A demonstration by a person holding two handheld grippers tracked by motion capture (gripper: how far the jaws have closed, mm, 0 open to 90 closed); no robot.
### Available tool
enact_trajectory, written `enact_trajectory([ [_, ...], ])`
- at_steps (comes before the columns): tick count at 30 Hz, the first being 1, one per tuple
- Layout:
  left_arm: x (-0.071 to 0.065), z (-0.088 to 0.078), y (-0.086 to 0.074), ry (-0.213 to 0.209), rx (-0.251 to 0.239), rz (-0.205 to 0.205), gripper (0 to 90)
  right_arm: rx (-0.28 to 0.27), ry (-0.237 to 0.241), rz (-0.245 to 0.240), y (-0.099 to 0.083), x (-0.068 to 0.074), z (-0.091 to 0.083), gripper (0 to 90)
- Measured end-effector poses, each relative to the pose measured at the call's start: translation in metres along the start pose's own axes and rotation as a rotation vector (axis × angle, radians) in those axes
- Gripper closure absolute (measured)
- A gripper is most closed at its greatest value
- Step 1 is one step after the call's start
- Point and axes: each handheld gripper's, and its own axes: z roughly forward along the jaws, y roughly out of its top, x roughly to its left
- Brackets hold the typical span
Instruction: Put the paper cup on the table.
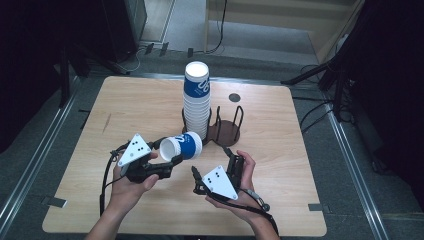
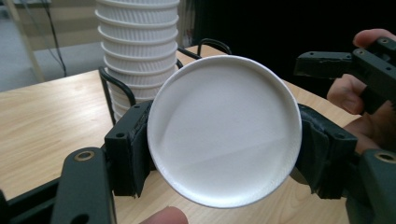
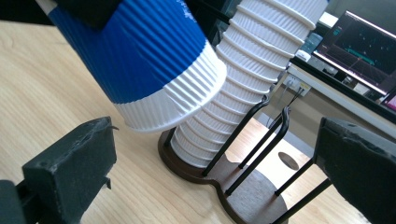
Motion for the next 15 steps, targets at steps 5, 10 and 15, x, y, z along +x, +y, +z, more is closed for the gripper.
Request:
enact_trajectory([
  [5,0.001,0.000,-0.001,-0.006,-0.030,-0.018,29.3,-0.010,-0.006,0.022,0.002,-0.002,0.000,0.0],
  [10,0.003,0.000,-0.002,-0.014,-0.062,-0.031,29.3,-0.001,-0.032,0.084,0.004,-0.008,0.002,0.1],
  [15,0.002,0.000,-0.003,0.000,-0.078,-0.029,29.3,0.013,-0.062,0.145,0.007,-0.011,0.000,8.0],
])
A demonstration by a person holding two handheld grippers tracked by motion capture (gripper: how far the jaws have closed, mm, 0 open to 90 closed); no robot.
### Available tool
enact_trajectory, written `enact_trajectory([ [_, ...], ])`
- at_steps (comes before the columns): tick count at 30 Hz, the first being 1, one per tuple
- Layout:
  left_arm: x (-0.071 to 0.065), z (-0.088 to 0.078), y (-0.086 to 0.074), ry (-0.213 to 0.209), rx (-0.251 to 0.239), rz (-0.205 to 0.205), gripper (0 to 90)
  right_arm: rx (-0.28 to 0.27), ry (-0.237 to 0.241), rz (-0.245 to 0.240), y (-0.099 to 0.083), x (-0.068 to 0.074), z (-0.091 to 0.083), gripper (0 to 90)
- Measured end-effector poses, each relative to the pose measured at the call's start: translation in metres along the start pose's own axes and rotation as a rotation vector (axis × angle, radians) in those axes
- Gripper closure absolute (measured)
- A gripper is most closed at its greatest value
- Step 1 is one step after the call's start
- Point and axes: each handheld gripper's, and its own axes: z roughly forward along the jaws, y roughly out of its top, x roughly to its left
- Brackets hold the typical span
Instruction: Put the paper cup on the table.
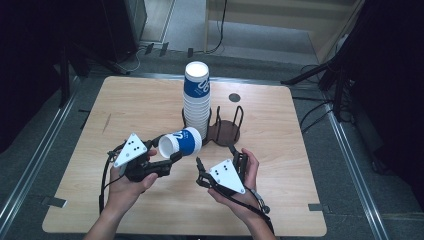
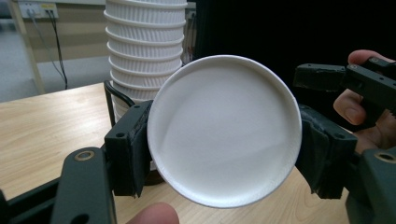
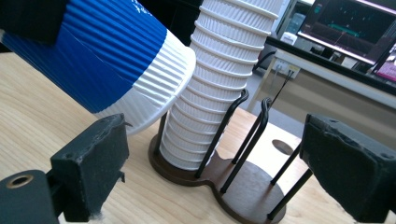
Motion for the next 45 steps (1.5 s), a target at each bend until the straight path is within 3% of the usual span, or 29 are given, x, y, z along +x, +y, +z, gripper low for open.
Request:
enact_trajectory([
  [8,0.000,0.000,0.000,-0.008,-0.027,-0.014,29.4,0.063,0.065,0.189,-0.001,-0.004,-0.005,6.6],
  [10,0.000,0.000,0.000,0.002,-0.030,-0.004,29.4,0.074,0.089,0.217,-0.001,-0.005,-0.007,0.0],
  [16,0.000,0.002,-0.003,0.007,-0.057,0.002,29.4,0.084,0.119,0.321,0.001,-0.010,-0.011,0.0],
  [23,-0.001,0.004,-0.006,0.007,-0.086,-0.003,29.4,0.098,0.152,0.589,0.008,-0.019,-0.014,0.0],
  [30,-0.001,0.005,-0.007,0.001,-0.102,-0.025,29.4,0.081,0.151,0.770,0.017,-0.017,-0.017,0.0],
  [38,-0.003,0.007,-0.009,-0.008,-0.116,-0.018,29.4,0.055,0.129,0.968,0.019,-0.011,-0.016,0.0],
  [45,-0.004,0.007,-0.010,-0.013,-0.132,-0.024,29.3,0.050,0.130,1.092,0.021,-0.007,-0.017,0.0],
])
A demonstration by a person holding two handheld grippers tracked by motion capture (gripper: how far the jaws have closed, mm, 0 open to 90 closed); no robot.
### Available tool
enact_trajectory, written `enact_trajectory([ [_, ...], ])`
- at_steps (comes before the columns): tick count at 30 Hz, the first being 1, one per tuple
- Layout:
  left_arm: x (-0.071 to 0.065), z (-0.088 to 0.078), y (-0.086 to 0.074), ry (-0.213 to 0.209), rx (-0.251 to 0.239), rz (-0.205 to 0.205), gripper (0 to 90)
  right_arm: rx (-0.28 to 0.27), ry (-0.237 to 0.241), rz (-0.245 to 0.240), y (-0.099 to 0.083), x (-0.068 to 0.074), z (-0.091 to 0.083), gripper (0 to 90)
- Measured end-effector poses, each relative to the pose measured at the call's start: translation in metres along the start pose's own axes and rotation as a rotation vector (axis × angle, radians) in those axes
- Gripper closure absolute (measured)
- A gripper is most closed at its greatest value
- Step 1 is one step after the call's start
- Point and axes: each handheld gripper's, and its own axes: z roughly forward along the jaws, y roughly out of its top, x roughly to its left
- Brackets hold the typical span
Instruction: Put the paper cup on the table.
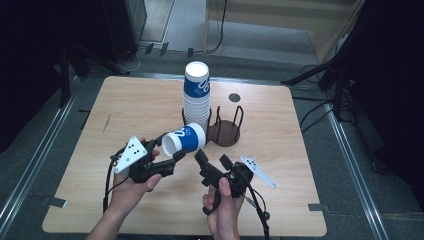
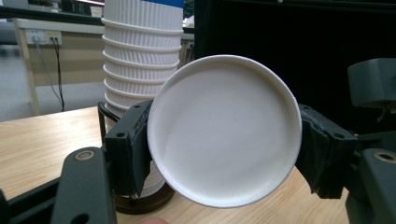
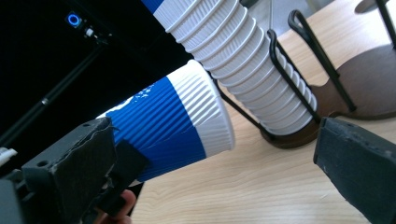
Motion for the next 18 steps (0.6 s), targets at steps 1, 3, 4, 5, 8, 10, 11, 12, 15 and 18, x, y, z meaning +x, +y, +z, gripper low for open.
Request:
enact_trajectory([
  [1,-0.0003,0.0003,-0.0003,0.001,-0.004,0.000,29.3,0.000,0.001,0.007,-0.0006,0.0003,0.0002,0.0],
  [3,-0.0007,0.0005,-0.0005,-0.002,-0.005,-0.001,29.3,-0.003,-0.008,0.024,-0.0030,0.0015,0.0016,0.0],
  [4,-0.0009,0.0006,-0.0005,-0.005,-0.005,0.000,29.3,-0.006,-0.014,0.031,-0.0043,0.0016,0.0024,0.0],
  [5,-0.0012,0.0007,-0.0006,-0.006,-0.004,0.001,29.3,-0.005,-0.008,0.052,-0.0052,0.0018,0.0029,0.0],
  [8,-0.0021,0.0018,-0.0017,-0.007,-0.001,-0.001,29.4,-0.010,-0.002,0.093,-0.0071,0.0023,0.0039,0.0],
  [10,-0.0024,0.0023,-0.0025,-0.009,0.002,0.002,29.3,-0.011,0.007,0.114,-0.0082,0.0035,0.0047,0.0],
  [11,-0.0028,0.0028,-0.0029,-0.009,0.000,0.001,29.4,-0.013,0.005,0.121,-0.0087,0.0041,0.0050,0.0],
  [12,-0.0031,0.0032,-0.0033,-0.011,-0.002,-0.001,29.4,-0.014,0.004,0.132,-0.0090,0.0046,0.0051,0.0],
  [15,-0.0039,0.0041,-0.0045,-0.012,-0.005,-0.001,29.3,-0.016,0.010,0.167,-0.0088,0.0052,0.0062,0.0],
  [18,-0.0049,0.0050,-0.0051,-0.015,-0.012,-0.006,29.3,-0.029,0.023,0.201,-0.0085,0.0058,0.0068,0.0],
])
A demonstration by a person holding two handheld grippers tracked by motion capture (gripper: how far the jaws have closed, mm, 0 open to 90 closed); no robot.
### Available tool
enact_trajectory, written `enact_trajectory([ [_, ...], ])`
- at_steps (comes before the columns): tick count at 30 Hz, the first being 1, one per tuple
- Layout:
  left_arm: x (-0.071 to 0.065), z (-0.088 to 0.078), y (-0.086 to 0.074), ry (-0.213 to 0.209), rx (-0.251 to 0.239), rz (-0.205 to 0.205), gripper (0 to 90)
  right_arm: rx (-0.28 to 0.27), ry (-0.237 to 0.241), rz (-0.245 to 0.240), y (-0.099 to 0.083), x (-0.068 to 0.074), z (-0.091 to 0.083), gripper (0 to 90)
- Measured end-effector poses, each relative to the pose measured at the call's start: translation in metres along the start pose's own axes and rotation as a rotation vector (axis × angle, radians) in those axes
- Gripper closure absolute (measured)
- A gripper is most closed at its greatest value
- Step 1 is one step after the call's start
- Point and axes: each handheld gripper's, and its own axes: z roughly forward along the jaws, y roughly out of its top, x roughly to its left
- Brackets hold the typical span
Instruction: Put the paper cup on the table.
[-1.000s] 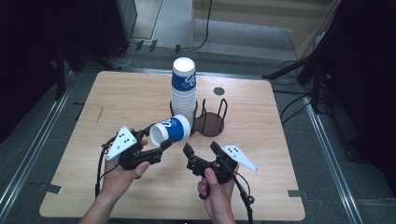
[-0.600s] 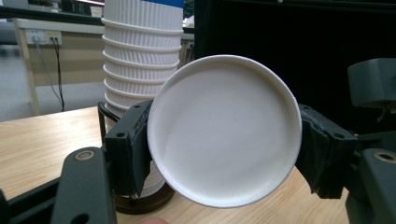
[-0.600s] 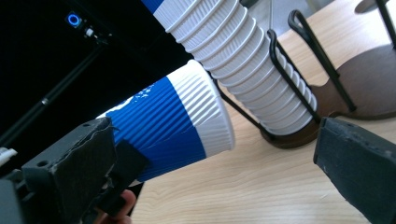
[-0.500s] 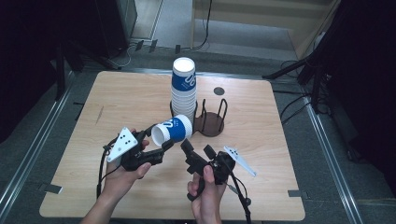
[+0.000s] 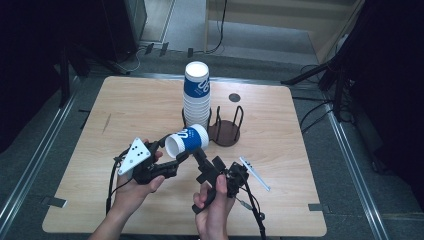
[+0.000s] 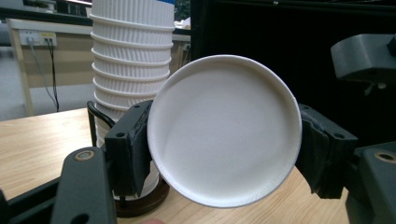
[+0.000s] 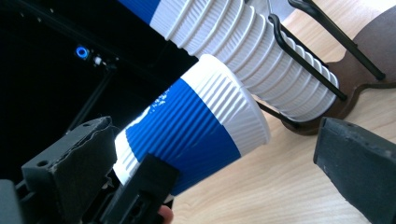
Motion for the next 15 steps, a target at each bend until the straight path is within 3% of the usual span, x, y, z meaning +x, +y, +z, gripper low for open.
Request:
enact_trajectory([
  [3,-0.0009,0.0006,-0.0001,-0.003,-0.005,-0.002,29.3,-0.012,0.002,0.031,-0.0008,-0.0002,0.0008,0.0],
  [10,-0.0039,0.0035,-0.0016,-0.015,-0.003,-0.001,29.3,0.017,0.018,0.178,0.0000,-0.0034,0.0060,0.0],
  [15,-0.0053,0.0042,-0.0025,-0.023,-0.008,0.003,29.3,0.034,0.030,0.250,0.0008,-0.0061,0.0099,0.0],
])
